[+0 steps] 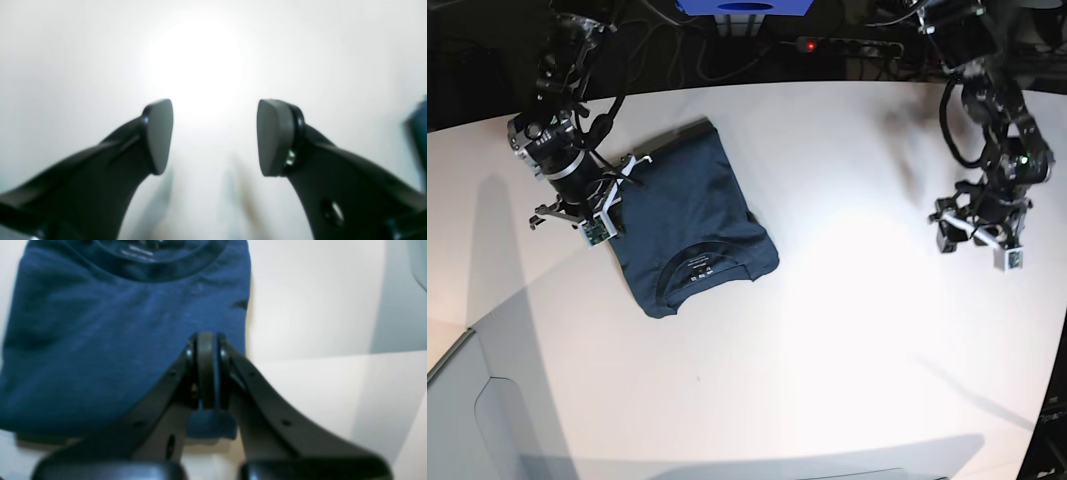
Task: Fold the T-shirt properly
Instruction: 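Release the stack and adjust its edge with the right gripper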
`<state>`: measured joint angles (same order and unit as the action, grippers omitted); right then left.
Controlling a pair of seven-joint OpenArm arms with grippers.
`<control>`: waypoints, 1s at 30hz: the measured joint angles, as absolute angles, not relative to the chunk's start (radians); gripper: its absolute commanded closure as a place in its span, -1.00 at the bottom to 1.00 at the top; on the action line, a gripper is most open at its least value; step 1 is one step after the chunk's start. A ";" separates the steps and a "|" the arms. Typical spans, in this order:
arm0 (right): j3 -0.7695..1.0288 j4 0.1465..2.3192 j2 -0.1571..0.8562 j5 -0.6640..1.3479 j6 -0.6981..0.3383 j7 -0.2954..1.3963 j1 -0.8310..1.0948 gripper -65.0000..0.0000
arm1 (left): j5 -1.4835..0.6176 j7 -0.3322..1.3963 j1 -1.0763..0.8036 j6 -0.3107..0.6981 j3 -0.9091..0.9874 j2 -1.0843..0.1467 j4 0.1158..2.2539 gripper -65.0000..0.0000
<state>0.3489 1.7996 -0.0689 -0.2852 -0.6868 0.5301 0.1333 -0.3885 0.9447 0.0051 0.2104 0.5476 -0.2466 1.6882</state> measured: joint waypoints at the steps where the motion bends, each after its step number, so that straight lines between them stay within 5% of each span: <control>1: 0.345 1.773 -0.055 -0.283 -0.687 0.532 0.126 1.00 | -0.388 0.941 -0.018 0.212 0.574 -0.247 1.690 -0.17; 30: 0.320 1.713 -0.025 -0.215 -0.684 0.352 0.394 1.00 | -0.392 0.942 -0.231 0.214 0.928 -0.236 1.694 -0.17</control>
